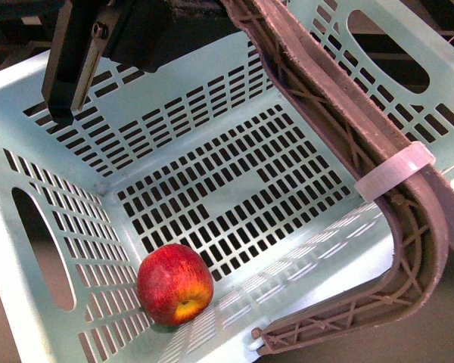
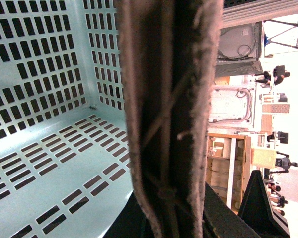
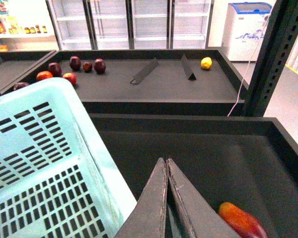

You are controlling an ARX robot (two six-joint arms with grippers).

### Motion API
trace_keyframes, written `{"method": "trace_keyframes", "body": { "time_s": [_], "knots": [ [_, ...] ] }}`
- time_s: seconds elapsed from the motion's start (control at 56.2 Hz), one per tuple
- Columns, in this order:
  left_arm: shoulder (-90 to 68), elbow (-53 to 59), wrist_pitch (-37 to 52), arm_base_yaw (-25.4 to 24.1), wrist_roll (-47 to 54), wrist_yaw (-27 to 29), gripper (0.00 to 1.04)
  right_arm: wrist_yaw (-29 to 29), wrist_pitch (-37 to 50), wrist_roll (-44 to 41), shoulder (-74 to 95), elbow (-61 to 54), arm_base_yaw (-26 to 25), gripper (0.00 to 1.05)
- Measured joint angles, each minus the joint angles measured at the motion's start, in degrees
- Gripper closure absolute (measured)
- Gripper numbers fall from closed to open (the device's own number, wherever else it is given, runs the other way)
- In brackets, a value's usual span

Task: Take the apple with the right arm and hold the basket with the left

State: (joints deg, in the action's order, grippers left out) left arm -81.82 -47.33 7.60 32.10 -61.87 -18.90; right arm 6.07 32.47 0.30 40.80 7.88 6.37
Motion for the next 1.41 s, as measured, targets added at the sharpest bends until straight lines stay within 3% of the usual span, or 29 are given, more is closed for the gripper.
{"method": "trace_keyframes", "body": {
  "time_s": [0.089,0.16,0.249,1.406],
  "knots": [
    [0.00,0.00,0.00,0.00,-0.02,-0.07,0.97,-0.92,-1.11,-0.02,-2.34,-1.38,-1.14,1.03],
    [0.00,0.00,0.00,0.00,-0.07,-0.17,0.97,-5.46,-2.34,-0.07,-4.59,-2.40,-4.39,1.03],
    [0.00,0.00,0.00,-0.02,-0.09,-0.15,0.97,-5.57,-3.82,-0.07,-7.08,-3.39,-6.08,1.03],
    [0.00,0.00,0.00,-0.02,-0.09,-0.02,0.97,-5.97,-22.27,-0.11,-30.62,-6.86,-6.19,1.03]
  ]
}}
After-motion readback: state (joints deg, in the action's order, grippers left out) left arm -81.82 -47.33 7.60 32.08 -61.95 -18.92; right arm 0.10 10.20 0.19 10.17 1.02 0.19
